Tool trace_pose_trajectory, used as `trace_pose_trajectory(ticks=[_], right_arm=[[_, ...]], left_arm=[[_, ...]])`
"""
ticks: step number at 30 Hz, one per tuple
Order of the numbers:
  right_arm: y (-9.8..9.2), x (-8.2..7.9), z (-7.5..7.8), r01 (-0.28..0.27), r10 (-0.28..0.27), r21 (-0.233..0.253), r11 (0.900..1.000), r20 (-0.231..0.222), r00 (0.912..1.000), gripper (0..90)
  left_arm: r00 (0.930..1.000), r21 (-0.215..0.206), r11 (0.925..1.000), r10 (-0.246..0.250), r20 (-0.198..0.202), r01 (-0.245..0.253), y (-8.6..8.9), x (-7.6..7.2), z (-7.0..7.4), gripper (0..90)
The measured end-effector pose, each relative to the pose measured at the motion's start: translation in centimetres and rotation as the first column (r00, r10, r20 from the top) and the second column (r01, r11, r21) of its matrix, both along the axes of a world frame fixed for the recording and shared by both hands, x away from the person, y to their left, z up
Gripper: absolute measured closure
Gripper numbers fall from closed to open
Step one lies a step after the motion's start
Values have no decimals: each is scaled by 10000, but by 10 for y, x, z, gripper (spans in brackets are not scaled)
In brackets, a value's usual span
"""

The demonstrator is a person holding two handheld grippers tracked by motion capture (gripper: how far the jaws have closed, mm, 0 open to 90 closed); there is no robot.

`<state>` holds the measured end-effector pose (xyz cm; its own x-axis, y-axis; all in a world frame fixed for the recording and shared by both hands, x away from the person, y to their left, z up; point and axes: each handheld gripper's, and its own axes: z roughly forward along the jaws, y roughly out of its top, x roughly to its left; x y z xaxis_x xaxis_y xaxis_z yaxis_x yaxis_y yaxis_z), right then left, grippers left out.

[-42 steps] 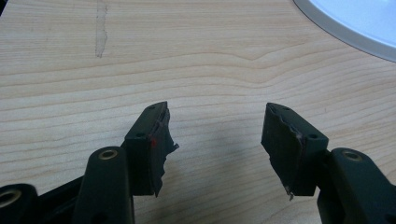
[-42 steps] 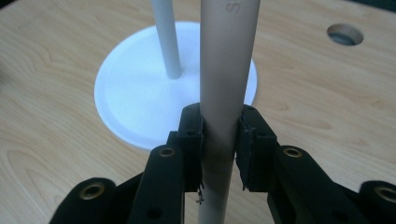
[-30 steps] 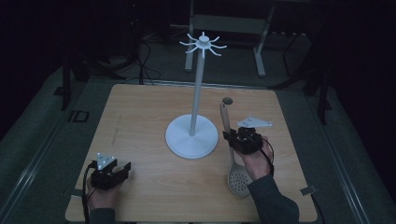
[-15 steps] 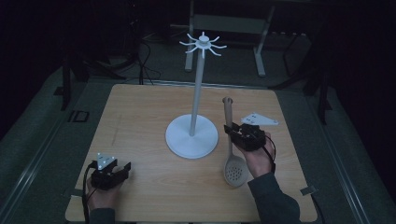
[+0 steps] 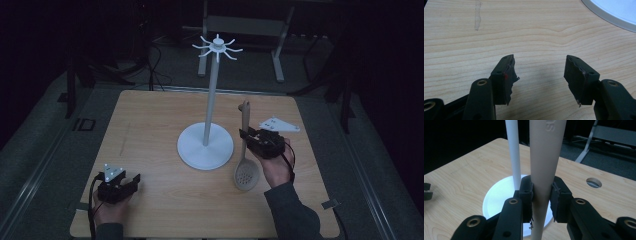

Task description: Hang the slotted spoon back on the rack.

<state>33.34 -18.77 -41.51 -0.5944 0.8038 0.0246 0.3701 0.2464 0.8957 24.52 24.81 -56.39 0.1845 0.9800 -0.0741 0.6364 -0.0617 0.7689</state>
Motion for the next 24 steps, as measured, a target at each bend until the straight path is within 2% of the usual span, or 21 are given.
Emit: trace_pose_trajectory(ticks=[24], right_arm=[[5, -1, 8, -192, 180, 267, 9995, 414, 9990, 734]], left_arm=[[10000, -22, 10000, 15, 10, -15, 1, 0, 1, 421]])
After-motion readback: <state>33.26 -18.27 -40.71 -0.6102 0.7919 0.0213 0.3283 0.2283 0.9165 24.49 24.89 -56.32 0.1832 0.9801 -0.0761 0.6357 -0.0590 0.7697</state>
